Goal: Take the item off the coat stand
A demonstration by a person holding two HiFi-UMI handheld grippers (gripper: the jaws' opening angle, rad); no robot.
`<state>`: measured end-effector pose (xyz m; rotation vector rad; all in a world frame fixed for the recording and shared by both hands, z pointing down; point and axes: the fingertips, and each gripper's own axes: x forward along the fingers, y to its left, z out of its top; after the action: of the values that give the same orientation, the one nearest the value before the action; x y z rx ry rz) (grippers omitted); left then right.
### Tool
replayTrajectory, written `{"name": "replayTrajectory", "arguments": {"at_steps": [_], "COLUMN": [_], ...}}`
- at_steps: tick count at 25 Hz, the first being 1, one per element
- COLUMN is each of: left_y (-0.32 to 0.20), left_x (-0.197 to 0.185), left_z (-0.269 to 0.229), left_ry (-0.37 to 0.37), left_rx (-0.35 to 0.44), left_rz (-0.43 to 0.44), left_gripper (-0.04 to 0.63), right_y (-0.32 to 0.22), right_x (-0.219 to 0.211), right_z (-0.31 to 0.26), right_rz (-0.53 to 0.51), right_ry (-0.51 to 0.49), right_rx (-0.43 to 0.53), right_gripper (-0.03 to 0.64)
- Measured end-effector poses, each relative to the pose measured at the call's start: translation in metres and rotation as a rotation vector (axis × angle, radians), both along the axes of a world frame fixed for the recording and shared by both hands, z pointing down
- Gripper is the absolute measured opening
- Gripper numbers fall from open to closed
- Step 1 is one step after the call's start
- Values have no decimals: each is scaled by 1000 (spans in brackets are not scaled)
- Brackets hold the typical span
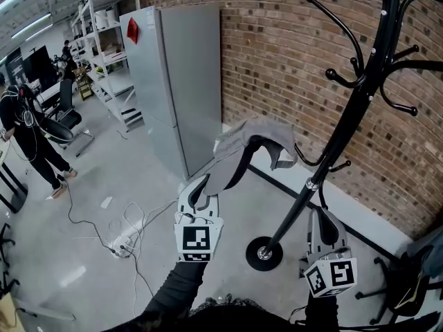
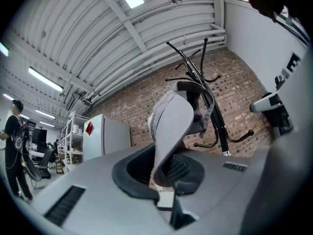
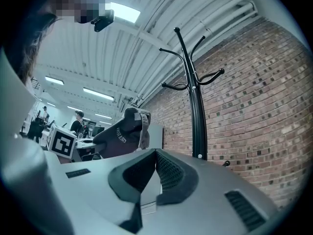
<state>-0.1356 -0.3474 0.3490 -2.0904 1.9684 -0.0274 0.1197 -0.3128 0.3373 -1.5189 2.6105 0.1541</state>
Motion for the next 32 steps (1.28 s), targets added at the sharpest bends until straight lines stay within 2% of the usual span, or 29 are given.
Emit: {"name": "replayTrajectory", "arguments": {"at_steps": [9,17,21,32], "left_y": [19,29,30,31], "left_x": [17,17,18,28], "left_z": [33,42,43,30], "left_ry": [77,67,84,69], "left_rx": [-95,-121,-122,-84], "left_rz": [72,73,76,98], "left_gripper": [26,26,26,26], "right_y": [-8,-11,-11,-3], "right_x": [-9,-22,-24,-31], "right_z": [17,26,27,27], "right_rz": [7,3,-3,-25], "right_ry": [89,99,92,104], "right_rx": [-33,-45,-50,-42], "right_gripper": [9,9,9,9]}}
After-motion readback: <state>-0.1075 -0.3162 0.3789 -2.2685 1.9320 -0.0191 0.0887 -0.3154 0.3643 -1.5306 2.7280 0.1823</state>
